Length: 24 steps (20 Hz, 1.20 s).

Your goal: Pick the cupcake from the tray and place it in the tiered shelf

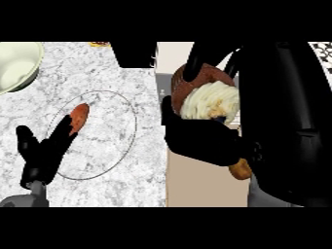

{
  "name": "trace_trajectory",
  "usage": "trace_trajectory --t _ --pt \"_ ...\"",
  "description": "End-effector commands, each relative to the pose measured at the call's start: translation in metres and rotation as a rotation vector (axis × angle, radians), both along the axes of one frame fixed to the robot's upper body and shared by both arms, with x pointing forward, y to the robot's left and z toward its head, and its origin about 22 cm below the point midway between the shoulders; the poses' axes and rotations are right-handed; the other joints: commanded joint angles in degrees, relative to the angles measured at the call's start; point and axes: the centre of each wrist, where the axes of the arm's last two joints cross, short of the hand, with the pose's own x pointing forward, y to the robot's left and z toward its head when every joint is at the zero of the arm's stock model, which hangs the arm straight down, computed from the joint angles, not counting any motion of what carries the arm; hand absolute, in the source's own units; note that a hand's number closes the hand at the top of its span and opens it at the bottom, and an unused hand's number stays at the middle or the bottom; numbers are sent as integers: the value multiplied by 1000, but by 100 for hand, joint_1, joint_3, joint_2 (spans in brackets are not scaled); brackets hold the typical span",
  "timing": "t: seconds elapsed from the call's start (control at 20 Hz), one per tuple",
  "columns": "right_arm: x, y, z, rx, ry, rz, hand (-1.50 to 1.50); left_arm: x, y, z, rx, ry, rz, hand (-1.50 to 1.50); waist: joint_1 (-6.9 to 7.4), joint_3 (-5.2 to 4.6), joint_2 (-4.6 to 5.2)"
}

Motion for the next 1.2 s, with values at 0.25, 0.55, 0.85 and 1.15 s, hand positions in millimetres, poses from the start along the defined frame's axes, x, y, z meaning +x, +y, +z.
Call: trace_trajectory --t 0.25,0.55,0.85,1.15 --pt "47 -24 50 -24 98 -149 150 7 7 4 -5 45 19 0 27 -23 38" --pt "90 -61 72 -56 157 -86 150 -3 2 -15 17 43 1 0 41 -24 55" --pt "116 -51 64 -134 188 -107 150 2 -5 -7 11 40 -8 0 61 -22 46" --pt "153 -71 14 -145 164 -116 150 -3 11 6 2 25 0 0 103 -20 60"
